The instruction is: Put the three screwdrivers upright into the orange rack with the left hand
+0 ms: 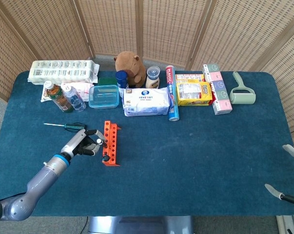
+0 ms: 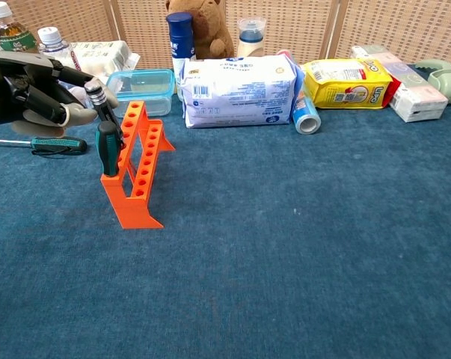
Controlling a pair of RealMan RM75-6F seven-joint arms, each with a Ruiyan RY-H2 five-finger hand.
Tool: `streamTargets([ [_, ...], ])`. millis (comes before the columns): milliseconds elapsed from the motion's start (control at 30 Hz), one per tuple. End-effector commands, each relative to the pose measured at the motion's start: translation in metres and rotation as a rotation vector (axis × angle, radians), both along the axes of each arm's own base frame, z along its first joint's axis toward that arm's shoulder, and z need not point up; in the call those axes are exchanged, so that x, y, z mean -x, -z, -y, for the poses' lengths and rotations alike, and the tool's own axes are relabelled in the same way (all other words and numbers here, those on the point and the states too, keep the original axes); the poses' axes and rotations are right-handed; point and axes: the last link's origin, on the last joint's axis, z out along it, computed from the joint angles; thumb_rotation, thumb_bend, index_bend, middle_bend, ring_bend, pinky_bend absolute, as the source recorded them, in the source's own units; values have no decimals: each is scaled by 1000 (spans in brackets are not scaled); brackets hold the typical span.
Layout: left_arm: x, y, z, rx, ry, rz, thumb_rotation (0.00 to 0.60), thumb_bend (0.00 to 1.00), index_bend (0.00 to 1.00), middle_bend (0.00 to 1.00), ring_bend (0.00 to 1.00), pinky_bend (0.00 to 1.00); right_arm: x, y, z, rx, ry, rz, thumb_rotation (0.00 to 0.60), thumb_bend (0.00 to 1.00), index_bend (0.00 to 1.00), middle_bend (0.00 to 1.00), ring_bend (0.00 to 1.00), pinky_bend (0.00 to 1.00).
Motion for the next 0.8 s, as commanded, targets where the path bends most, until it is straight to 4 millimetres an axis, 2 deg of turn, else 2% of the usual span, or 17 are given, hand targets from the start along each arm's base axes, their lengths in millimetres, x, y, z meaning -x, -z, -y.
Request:
streamTargets([
  [33, -1, 0, 1, 5, 3, 0, 600, 530, 500, 973, 976, 950, 0, 0, 0, 2, 0, 1, 600, 39, 71, 157, 87, 23],
  [500, -1, -4, 5, 4, -3, 21, 600, 530, 500, 970, 976, 950, 0, -2, -1, 5, 0, 6, 600, 39, 70, 157, 87, 23],
  [800, 8, -7, 5, 2, -16, 11, 600, 530, 500, 968, 976, 950, 0, -2, -1, 4, 0, 6, 600, 39, 71, 157, 87, 23],
])
